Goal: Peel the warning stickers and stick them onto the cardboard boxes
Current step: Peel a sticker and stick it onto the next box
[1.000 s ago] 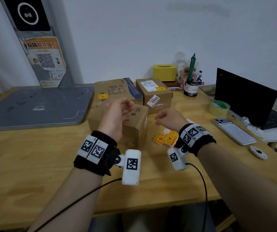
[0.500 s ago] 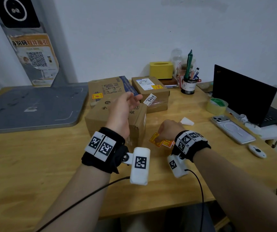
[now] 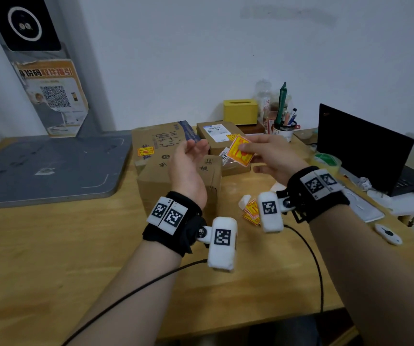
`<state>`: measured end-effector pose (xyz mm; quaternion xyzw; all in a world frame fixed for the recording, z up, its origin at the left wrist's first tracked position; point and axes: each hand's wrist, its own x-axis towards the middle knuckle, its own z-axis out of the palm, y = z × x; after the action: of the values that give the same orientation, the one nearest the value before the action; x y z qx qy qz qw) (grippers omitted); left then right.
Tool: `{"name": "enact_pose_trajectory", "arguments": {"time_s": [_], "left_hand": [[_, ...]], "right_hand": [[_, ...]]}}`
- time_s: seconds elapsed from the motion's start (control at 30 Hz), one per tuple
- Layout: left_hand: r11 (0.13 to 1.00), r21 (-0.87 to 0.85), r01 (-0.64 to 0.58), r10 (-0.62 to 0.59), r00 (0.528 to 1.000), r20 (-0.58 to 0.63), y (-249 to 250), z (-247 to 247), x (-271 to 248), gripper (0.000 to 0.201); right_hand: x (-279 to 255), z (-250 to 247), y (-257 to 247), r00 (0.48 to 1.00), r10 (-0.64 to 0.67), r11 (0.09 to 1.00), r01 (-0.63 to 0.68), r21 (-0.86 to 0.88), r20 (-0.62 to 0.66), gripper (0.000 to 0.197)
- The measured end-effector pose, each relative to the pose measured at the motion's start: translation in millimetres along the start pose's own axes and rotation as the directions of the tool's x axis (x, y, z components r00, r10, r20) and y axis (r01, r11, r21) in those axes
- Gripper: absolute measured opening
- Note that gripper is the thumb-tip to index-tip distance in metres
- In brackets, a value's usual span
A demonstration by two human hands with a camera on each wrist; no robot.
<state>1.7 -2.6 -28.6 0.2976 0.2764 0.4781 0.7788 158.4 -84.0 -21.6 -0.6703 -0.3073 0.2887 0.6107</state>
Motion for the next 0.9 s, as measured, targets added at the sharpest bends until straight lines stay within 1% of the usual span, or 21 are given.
{"name": "enact_pose_trajectory", "arguments": {"time_s": [0.07,0.17,0.23,0.3,0.37,0.43,0.63,0.7,0.8,0.9], "left_hand": [[1.0,0.005,-0.001,0.001,1.0,0.015,-5,4,9,0.022],[0.999,0.05,-0.006,0.001,0.996,0.093,-7,10,24,0.022],[0.99,0.139,0.001,-0.026,0.983,0.182,-3,11,34,0.018],[0.961,0.276,0.016,-0.096,0.955,0.279,4,10,40,0.016],[0.908,0.419,-0.01,-0.149,0.928,0.343,11,10,44,0.02],[0.866,0.496,-0.064,-0.15,0.913,0.38,20,10,45,0.022],[0.822,0.549,-0.153,-0.1,0.91,0.402,32,11,62,0.026],[0.772,0.604,-0.199,-0.066,0.919,0.388,29,9,68,0.022],[0.704,0.669,-0.239,-0.035,0.929,0.369,22,6,74,0.012],[0.663,0.703,-0.258,-0.043,0.924,0.38,16,4,75,0.011]], "right_hand": [[3,0,-13,0.999,-0.024,0.998,0.022,0.052,0.036,0.017],[11,2,-24,0.997,-0.062,0.988,0.054,0.142,0.055,0.015],[18,5,-27,0.995,-0.081,0.984,0.069,0.167,0.063,0.017],[26,10,-26,0.992,-0.101,0.98,0.087,0.181,0.073,0.017],[34,14,-24,0.988,-0.127,0.973,0.108,0.202,0.085,0.017],[40,19,-24,0.983,-0.155,0.966,0.131,0.222,0.096,0.018],[57,31,-26,0.97,-0.212,0.949,0.176,0.262,0.118,0.02],[60,30,-24,0.968,-0.228,0.956,0.203,0.213,0.102,0.022],[62,23,-16,0.965,-0.256,0.966,0.253,0.052,0.056,0.022],[60,17,-8,0.968,-0.244,0.97,0.244,0.012,0.057,0.016]]}}
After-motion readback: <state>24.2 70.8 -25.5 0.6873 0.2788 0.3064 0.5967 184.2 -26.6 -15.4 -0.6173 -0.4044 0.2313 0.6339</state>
